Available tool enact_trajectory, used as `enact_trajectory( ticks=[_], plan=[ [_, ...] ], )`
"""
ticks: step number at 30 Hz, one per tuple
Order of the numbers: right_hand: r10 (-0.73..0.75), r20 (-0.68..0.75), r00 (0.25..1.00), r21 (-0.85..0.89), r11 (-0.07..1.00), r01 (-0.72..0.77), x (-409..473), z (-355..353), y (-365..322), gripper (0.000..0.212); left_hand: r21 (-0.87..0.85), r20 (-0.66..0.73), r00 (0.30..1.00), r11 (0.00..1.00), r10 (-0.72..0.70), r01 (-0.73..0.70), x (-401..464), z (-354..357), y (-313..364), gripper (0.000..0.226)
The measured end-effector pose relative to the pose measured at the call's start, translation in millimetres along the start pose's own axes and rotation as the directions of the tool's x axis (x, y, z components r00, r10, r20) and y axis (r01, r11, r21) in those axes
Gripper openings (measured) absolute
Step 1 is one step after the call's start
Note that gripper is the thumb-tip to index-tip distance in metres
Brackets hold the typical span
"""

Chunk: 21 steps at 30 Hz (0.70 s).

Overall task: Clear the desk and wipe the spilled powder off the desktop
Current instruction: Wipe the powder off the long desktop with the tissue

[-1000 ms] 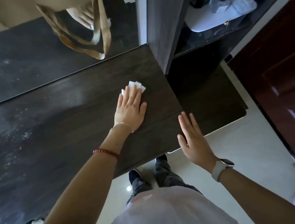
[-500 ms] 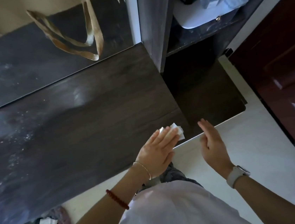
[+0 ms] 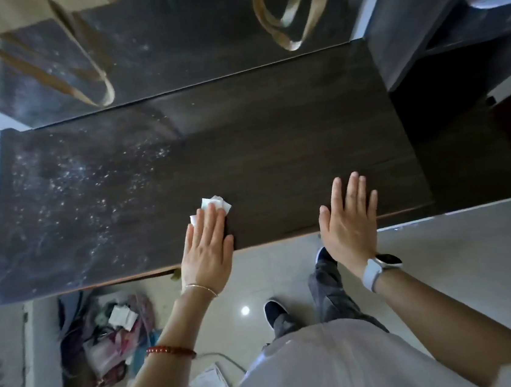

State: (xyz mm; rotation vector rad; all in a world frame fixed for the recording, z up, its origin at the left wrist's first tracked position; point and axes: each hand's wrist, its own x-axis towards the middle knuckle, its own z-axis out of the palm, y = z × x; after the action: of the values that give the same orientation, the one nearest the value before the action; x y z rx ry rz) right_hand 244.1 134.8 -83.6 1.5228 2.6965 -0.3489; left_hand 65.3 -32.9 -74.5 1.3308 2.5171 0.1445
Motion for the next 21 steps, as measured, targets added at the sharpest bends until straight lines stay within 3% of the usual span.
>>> enact_trajectory(
  ticks=[4, 7, 14, 21],
  plan=[
    [-0.136, -0.005, 0.991, -0.022, 0.990, 0.136, -12.1, 13.9, -54.0, 0.059, -0.023, -0.026, 0.981, 0.981, -0.191, 0.191, -23.6, -10.4, -52.0, 0.073],
    [-0.207, 0.006, 0.978, -0.012, 0.978, 0.207, -16.6, 22.9, -96.7, 0.060, -0.059, -0.009, 0.963, 0.961, -0.270, 0.269, -27.2, -11.5, -47.2, 0.079],
    [-0.305, 0.050, 0.951, -0.021, 0.952, 0.306, -19.6, 34.1, -147.8, 0.059, -0.030, -0.029, 0.999, 0.999, -0.034, 0.034, -41.4, -3.8, -50.5, 0.069],
    [-0.344, 0.049, 0.938, -0.069, 0.935, 0.347, -14.9, 39.1, -182.8, 0.063, -0.061, -0.079, 0.957, 0.960, -0.278, 0.273, -51.6, -11.5, -111.2, 0.062]
  ],
)
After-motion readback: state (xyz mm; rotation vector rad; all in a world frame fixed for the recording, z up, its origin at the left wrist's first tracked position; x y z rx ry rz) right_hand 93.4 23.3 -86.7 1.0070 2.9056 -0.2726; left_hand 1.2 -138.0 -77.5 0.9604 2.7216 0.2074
